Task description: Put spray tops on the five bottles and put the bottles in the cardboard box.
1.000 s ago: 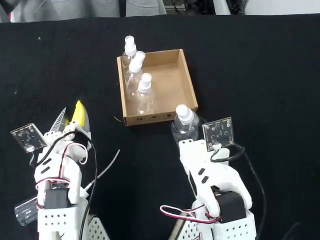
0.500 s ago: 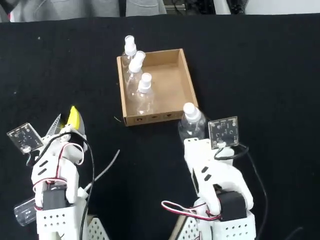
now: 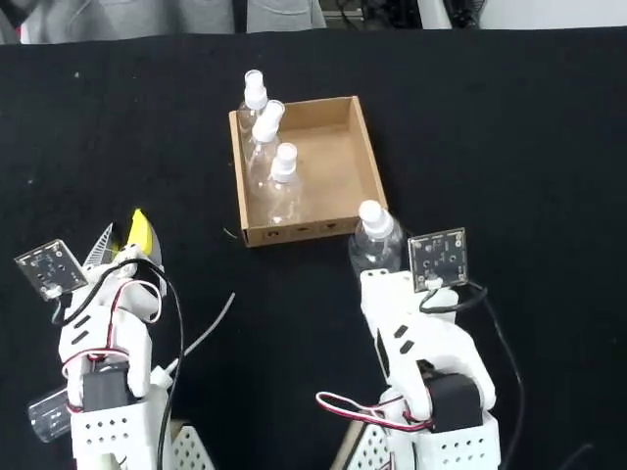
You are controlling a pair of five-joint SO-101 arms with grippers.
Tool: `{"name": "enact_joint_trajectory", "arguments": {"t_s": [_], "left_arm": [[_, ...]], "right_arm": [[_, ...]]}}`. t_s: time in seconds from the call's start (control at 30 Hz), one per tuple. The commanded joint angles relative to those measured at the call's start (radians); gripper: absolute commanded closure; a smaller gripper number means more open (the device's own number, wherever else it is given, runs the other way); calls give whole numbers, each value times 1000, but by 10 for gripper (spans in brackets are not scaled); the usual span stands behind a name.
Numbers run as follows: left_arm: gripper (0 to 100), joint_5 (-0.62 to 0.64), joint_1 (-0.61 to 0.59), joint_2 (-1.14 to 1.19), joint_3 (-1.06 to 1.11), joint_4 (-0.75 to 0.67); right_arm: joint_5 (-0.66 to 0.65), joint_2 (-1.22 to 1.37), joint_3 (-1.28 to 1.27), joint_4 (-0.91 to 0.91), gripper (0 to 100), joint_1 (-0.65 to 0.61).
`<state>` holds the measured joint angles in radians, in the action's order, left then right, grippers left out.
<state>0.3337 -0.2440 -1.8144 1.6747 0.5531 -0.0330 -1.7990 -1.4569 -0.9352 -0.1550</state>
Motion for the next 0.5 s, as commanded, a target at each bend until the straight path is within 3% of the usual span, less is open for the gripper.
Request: {"name": "enact_joint_trajectory", "arguments": {"t_s": [0.0, 0.2, 0.47], "left_arm": [[863, -15, -13, -8, 25, 6], [863, -15, -13, -8, 25, 6], [863, -17, -5, -8, 25, 18]], "right_arm": [[0, -97, 16, 92, 983, 28], [-92, -94, 31, 190, 986, 23], [-98, 2, 185, 192, 986, 20]]}}
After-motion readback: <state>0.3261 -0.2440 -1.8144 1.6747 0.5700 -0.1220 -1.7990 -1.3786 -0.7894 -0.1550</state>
